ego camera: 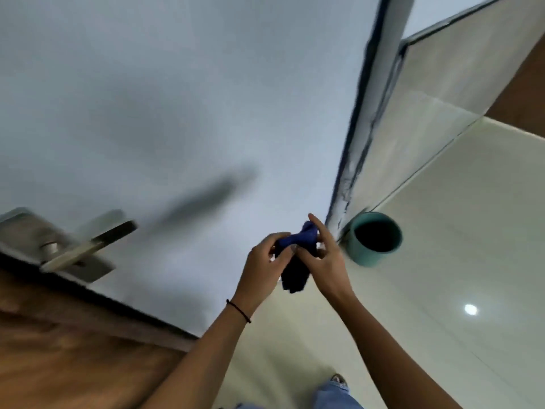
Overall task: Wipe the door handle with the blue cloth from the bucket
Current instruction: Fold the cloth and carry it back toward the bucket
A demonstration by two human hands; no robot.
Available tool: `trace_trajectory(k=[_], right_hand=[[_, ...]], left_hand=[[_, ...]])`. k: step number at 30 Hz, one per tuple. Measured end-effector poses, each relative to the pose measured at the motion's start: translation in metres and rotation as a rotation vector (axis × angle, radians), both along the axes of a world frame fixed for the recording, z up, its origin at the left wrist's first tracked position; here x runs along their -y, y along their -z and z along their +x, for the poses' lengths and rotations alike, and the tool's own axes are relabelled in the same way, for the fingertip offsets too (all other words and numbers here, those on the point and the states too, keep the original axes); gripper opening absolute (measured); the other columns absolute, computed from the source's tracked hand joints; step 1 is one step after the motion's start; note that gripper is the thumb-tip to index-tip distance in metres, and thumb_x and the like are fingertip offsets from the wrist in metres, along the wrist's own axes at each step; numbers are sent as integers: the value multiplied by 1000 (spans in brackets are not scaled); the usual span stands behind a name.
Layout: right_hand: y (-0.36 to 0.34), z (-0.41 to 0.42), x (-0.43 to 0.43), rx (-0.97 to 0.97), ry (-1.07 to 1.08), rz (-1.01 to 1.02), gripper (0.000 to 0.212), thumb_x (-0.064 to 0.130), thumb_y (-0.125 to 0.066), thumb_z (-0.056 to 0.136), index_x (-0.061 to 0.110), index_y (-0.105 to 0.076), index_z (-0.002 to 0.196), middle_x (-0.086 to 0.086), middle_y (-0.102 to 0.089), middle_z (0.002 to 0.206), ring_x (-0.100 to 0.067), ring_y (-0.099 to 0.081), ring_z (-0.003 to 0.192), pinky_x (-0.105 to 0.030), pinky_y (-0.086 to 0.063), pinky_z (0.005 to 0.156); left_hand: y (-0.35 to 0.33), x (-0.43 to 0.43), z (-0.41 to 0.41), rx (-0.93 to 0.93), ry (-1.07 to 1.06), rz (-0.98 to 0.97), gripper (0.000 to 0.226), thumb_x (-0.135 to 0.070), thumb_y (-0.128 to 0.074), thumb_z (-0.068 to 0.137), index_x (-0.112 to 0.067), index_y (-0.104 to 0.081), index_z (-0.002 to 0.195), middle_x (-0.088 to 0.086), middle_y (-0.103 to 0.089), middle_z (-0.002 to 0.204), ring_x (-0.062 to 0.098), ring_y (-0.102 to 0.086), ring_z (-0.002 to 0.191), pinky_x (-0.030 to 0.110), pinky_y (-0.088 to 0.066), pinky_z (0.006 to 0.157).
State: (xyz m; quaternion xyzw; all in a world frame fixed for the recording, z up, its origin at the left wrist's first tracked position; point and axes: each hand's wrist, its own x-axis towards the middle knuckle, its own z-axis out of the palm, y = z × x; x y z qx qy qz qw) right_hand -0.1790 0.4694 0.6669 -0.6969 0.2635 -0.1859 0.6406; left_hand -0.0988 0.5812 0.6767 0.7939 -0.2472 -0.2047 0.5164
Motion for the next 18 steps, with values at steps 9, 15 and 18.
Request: trace_trajectory(k=[9,15,18], right_hand=[[-3,-112,223,-255,101,-239,47,44,-81,62,18,-59,93,5,-45,114,-16,-51,106,-30,-47,87],[19,-123,328,-53,168,285,11,10,-68,82,7,-58,86,1,-70,76,-18,-63,73,-18,-50,56],[45,-109,386,-19,202,488,38,13,-69,78,1,-57,112,-16,-74,99,-28,-71,89,-32,-58,69]], left_hand=[[0,214,-58,-179,223,-76,8,-19,-63,90,-13,-67,94,-4,-69,86,3,-62,80,14,-49,72],[24,336,-52,-519,114,-122,8,-16,-59,93,-14,-66,89,7,-70,90,19,-65,87,26,-55,76],[64,399,-41,-713,32,-132,15,-21,-56,94,-14,-69,92,13,-71,100,25,-66,96,40,-53,87]])
